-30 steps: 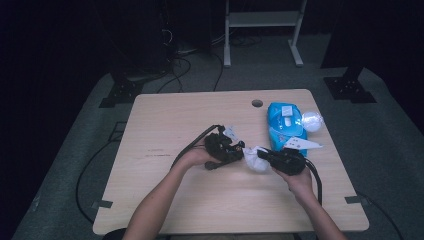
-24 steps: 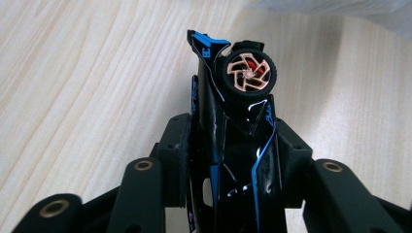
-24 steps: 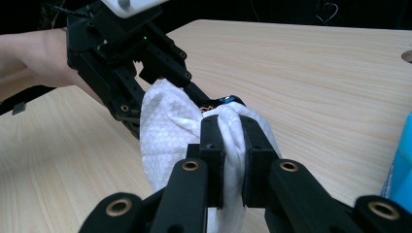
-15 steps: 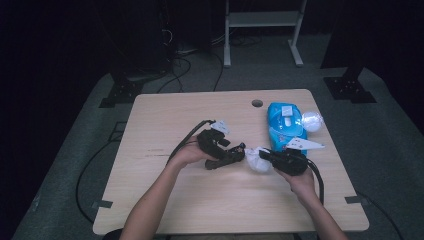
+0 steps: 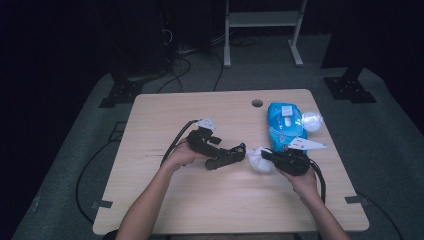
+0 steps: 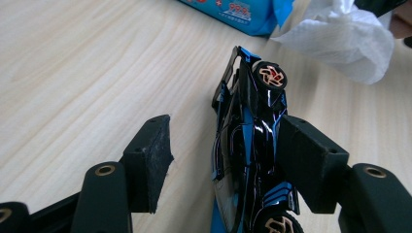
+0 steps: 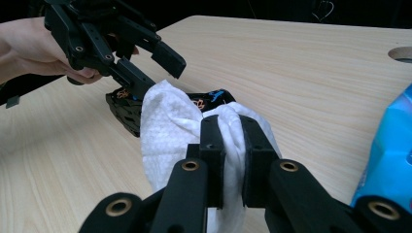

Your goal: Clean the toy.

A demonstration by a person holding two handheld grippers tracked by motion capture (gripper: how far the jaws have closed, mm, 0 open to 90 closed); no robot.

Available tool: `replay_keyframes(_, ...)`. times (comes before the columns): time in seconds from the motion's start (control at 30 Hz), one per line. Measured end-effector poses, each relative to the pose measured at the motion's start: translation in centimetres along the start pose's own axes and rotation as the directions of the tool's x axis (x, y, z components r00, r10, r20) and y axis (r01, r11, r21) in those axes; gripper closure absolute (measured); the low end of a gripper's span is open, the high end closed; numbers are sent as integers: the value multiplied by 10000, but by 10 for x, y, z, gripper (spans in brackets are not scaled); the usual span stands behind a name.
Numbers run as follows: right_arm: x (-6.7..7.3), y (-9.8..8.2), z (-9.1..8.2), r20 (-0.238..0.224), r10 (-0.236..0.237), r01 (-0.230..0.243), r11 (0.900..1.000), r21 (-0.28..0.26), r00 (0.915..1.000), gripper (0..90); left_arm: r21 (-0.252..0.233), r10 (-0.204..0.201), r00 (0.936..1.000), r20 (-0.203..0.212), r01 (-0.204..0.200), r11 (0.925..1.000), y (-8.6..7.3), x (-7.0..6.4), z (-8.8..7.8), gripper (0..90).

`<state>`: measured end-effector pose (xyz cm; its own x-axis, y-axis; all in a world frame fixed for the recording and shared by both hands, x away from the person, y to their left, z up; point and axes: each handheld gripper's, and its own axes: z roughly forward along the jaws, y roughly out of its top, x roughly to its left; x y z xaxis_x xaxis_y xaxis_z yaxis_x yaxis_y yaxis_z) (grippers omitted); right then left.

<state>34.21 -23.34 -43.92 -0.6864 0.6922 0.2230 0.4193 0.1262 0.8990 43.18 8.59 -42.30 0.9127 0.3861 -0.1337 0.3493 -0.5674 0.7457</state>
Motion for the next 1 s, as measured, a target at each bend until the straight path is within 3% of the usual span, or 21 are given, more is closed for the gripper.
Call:
replay_keyframes(0.23,-5,-4,-7,198,-138,134,9997,191,9997,815,96,890,9960,-74,-890,9960,-1,-22,5,354)
replay_keyframes(0.4,-9,-9,-15,380,-235,221,9990,378,9990,815,528,1691,9837,-607,-1660,9847,-5,-40,15,346)
replay_keyframes(0.5,-10,-12,-20,442,-427,400,9974,606,9981,815,878,2055,9763,-679,-1993,9760,-10,-48,22,335)
replay_keyframes(0.53,-10,-14,-21,463,-453,422,9969,667,9979,815,875,2036,9776,-539,-1985,9762,-11,-49,24,334)
replay_keyframes(0.6,-11,-17,-23,477,-512,474,9958,786,9975,813,1076,2286,9700,-821,-2194,9697,-13,-51,27,343)
replay_keyframes(0.83,-16,-28,-28,729,-908,789,9852,1523,9932,805,833,2086,9753,-722,-2025,9757,-16,-52,23,295)
replay_keyframes(1.0,-22,-35,-30,939,-822,650,9826,1739,9922,786,713,2075,9757,-706,-2026,9767,-19,-54,15,266)
